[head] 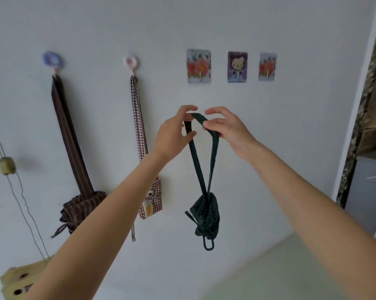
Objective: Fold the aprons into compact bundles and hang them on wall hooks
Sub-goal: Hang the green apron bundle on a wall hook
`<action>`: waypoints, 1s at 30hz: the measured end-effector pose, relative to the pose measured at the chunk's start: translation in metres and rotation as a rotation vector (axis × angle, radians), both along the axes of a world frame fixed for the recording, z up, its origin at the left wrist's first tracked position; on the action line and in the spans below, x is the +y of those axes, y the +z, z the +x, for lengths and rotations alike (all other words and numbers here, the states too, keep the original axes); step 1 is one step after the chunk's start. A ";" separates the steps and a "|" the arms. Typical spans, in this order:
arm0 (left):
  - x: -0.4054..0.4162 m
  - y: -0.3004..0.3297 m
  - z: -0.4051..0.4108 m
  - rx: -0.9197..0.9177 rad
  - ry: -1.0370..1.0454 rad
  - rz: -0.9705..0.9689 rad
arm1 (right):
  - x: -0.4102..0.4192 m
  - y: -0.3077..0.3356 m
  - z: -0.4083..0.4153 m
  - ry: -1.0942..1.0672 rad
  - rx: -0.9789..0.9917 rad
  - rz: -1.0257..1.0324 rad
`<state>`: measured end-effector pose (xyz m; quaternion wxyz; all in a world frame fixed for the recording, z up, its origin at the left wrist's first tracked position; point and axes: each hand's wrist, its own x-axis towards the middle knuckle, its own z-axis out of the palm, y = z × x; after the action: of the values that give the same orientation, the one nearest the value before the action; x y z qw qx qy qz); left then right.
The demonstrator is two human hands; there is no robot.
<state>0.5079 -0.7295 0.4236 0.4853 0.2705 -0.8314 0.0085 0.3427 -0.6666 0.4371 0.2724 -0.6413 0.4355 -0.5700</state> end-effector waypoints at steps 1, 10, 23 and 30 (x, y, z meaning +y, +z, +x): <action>-0.006 0.003 0.001 -0.030 0.055 -0.083 | -0.005 0.009 0.000 -0.008 0.013 -0.015; -0.053 0.070 -0.001 -0.061 0.083 -0.288 | -0.054 0.081 -0.012 -0.072 -0.183 -0.203; -0.077 0.102 -0.048 -0.012 0.451 -0.376 | -0.103 0.098 -0.044 -0.042 -0.200 -0.135; -0.079 0.080 -0.046 -0.042 0.458 -0.392 | -0.119 0.070 -0.035 -0.023 -0.171 -0.082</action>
<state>0.4620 -0.8086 0.5034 0.4964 0.3519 -0.7412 0.2835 0.3078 -0.7851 0.5068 0.2756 -0.5958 0.3942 -0.6431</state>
